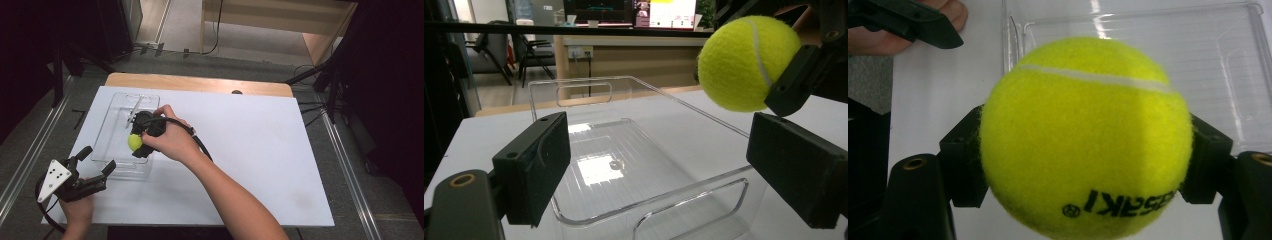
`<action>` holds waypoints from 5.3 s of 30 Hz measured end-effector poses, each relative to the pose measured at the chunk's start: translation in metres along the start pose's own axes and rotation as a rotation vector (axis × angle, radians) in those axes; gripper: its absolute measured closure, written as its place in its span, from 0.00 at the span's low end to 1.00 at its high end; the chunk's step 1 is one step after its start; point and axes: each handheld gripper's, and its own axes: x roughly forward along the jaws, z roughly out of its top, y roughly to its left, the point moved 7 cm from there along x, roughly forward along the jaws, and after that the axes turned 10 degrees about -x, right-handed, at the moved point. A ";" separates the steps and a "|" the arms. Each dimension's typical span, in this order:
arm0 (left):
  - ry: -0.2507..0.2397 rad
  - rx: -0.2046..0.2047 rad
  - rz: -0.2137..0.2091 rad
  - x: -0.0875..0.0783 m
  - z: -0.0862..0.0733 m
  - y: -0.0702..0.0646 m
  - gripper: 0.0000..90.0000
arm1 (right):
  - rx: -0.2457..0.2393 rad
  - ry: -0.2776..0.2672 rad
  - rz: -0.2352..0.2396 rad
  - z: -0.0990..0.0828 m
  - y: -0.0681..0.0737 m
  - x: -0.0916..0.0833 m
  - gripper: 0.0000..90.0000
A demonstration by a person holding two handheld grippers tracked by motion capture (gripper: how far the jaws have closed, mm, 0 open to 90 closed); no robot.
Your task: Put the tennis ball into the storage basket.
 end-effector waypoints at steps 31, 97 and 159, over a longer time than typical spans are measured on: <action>0.000 0.004 -0.003 0.000 0.000 0.001 0.12 | 0.013 0.040 -0.017 0.000 -0.019 0.042 0.26; 0.008 0.012 -0.001 0.002 -0.001 -0.001 0.12 | 0.114 -0.021 -0.074 -0.054 -0.016 -0.001 0.00; 0.014 0.025 0.004 0.003 -0.001 -0.001 0.12 | 0.305 -0.108 -0.206 -0.167 0.000 -0.046 0.00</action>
